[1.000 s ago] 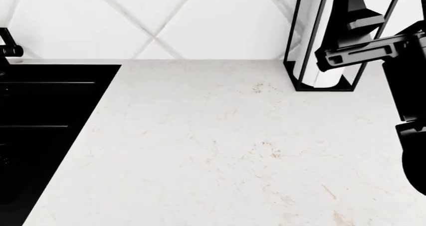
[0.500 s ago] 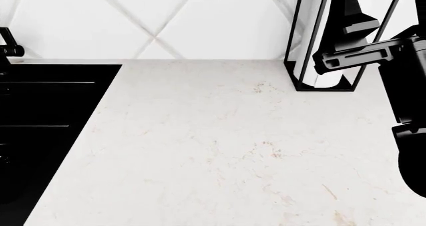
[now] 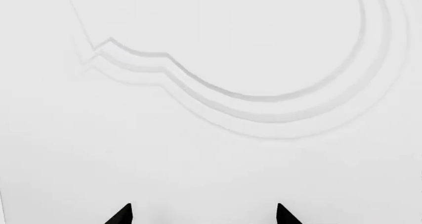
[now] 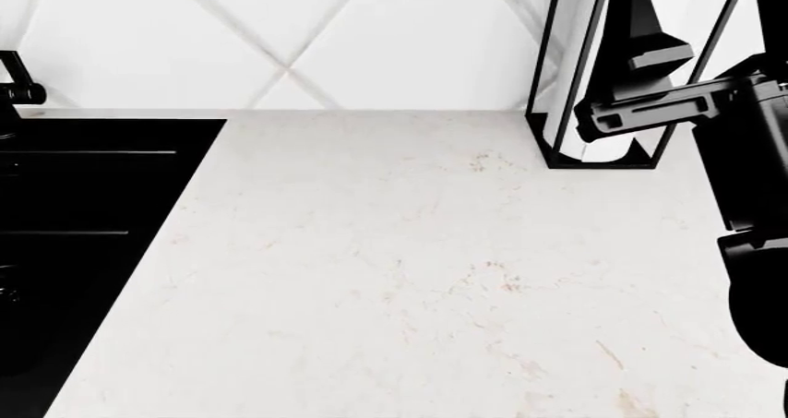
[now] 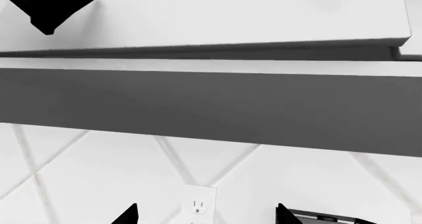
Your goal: Pick the brussel sprout, peach from the counter and place them in the cabinet. Then close the cabinet.
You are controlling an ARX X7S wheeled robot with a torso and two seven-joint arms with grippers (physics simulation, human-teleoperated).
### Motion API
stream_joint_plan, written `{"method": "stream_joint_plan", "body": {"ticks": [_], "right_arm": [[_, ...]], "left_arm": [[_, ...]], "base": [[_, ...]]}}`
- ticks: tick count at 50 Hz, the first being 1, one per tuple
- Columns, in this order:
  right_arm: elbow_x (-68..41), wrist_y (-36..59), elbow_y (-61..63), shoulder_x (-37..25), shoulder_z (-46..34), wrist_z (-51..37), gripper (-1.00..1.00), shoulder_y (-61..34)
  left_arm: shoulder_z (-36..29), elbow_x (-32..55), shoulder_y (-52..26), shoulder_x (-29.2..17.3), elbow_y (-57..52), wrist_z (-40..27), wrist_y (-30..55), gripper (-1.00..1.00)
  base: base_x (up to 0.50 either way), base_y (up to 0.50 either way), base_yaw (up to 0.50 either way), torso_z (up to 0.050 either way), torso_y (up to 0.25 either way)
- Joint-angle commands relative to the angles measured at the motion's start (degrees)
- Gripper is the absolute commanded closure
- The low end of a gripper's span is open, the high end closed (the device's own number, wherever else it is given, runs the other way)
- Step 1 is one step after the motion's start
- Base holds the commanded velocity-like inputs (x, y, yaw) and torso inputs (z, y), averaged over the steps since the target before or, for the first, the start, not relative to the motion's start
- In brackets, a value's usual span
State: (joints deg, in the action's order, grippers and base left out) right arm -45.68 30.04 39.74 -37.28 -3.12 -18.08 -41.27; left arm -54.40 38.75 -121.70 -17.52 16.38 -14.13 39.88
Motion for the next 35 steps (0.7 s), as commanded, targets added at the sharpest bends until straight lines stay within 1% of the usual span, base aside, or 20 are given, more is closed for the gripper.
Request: {"method": "stream_joint_plan", "body": {"ticks": [1,9,20,24,27,35], "right_arm": [[0.1,-0.2,0.1,0.0,0.0,-0.1,-1.0,0.1],[0.2,-0.6,-0.1,0.1,-0.2,0.0,-1.0,0.4],[0.1,-0.6,-0.3,0.1,-0.1,0.0,-1.0,0.3],[-0.1,-0.5,-0.2,-0.1,0.0,-0.1,-1.0,0.3],[-0.4,-0.5,-0.1,-0.3,0.3,-0.3,-1.0,0.4],[-1.5,-0.2,0.4,-1.1,1.6,-0.8,-1.0,0.2]], "left_arm": [[-5.2,9.2,3.2,2.8,6.1,4.8,0.1,-1.0],[-6.0,8.3,2.5,4.4,10.0,6.1,0.2,-1.0],[-6.4,8.1,2.4,5.0,10.1,6.4,0.4,-1.0],[-5.5,8.8,2.9,4.1,8.6,5.4,0.6,-1.0],[-3.7,9.7,3.7,2.8,6.7,3.2,0.3,-1.0],[3.4,14.8,7.1,-3.0,-3.6,-5.2,0.3,-1.0]], "base": [[0.0,0.0,0.0,0.0,-0.011],[0.0,0.0,0.0,0.0,-0.005],[0.0,0.0,0.0,0.0,-0.011],[0.0,0.0,0.0,0.0,-0.011],[0.0,0.0,0.0,0.0,-0.007],[0.0,0.0,0.0,0.0,-0.005]]}}
